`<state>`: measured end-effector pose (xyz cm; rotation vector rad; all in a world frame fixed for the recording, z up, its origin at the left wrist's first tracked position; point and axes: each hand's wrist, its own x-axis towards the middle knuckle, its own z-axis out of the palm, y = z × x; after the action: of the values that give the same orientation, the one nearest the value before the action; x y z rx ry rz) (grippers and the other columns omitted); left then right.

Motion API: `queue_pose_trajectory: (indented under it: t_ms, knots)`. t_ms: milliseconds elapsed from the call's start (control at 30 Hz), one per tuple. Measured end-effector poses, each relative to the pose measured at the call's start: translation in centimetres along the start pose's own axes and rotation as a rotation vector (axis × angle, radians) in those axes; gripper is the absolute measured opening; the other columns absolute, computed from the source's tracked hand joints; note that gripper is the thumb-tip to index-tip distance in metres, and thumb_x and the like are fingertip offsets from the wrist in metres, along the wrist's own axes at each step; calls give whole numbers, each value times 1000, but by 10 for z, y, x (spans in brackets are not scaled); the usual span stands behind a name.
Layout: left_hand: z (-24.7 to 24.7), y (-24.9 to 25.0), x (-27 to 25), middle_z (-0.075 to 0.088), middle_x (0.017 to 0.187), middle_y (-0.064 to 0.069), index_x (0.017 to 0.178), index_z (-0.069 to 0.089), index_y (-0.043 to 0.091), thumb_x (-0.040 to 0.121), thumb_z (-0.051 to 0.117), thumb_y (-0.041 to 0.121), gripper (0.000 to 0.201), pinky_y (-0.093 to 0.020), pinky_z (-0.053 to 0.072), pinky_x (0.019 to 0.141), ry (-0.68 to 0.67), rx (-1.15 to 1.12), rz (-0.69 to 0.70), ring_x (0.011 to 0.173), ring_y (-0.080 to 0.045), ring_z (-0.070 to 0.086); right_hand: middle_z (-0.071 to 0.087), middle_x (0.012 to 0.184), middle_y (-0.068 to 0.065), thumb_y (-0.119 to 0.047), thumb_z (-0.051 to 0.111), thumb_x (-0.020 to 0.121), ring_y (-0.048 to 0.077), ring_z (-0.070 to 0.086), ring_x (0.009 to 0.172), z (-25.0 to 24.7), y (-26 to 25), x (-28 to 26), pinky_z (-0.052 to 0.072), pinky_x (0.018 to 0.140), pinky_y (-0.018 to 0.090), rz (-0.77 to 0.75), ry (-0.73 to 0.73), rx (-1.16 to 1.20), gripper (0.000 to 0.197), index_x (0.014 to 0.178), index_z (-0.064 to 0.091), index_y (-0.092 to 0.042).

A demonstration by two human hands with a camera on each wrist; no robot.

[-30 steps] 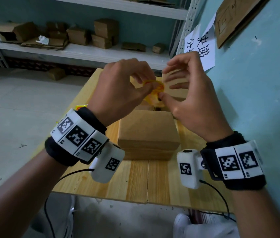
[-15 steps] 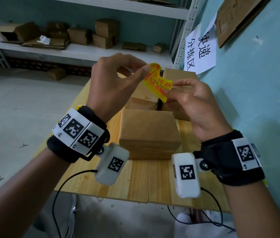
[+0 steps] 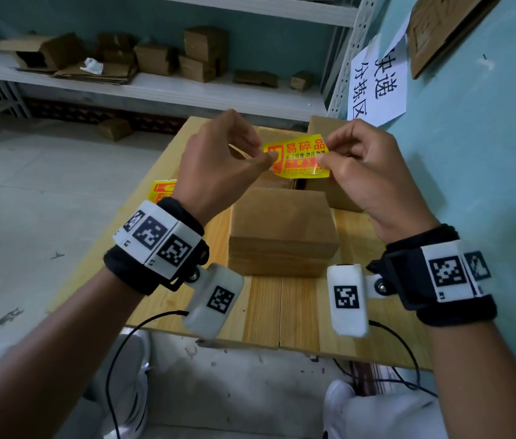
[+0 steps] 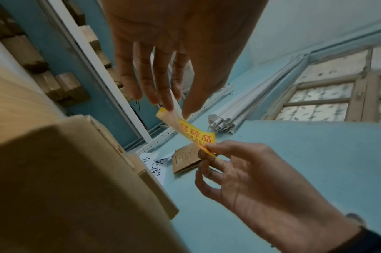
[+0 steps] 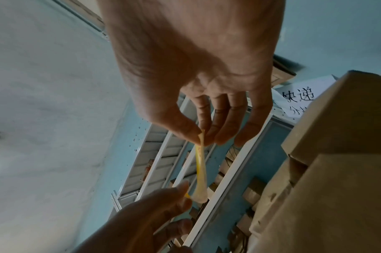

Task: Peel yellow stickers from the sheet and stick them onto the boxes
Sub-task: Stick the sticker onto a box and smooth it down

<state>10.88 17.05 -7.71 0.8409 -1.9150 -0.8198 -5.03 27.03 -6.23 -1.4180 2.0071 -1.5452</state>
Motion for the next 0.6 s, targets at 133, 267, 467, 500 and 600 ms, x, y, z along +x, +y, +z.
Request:
queue_pose_trajectory:
  t_ms: [133,267,467,500,600]
  knots:
    - [0,-6,-6,60,75,15,89,60,20,80,74,40,26,-27,47,63,12,138,-8,68,0,55,68,87,2,-18,68,83,12,63,82,8,4,-8,54,79,36,70,-7,36,11,86,61,-25]
    - [1,-12,-12,59,72,16,88,58,20,76,76,47,35,-24,42,58,-16,174,-30,64,1,53,70,89,6,-20,67,82,16,64,84,10,6,-13,54,88,50,128,-18,70,8,85,62,-24]
    - [7,-14,-16,61,72,14,90,57,19,75,80,40,34,-18,38,55,-56,144,-103,64,1,55,67,81,0,-16,69,85,12,60,78,12,14,-15,52,79,39,152,-12,67,11,83,61,-23]
    - [7,-15,-16,62,73,13,91,57,19,75,80,39,34,-18,38,55,-63,141,-106,64,1,55,68,83,3,-17,71,84,13,61,78,13,17,-16,52,79,38,154,-5,61,12,84,60,-23]
    - [10,-15,-16,63,77,11,93,57,18,76,79,38,34,-21,45,57,-90,125,-114,67,0,58,70,89,4,-23,78,80,13,63,78,15,25,-18,53,78,34,155,32,28,24,86,55,-26]
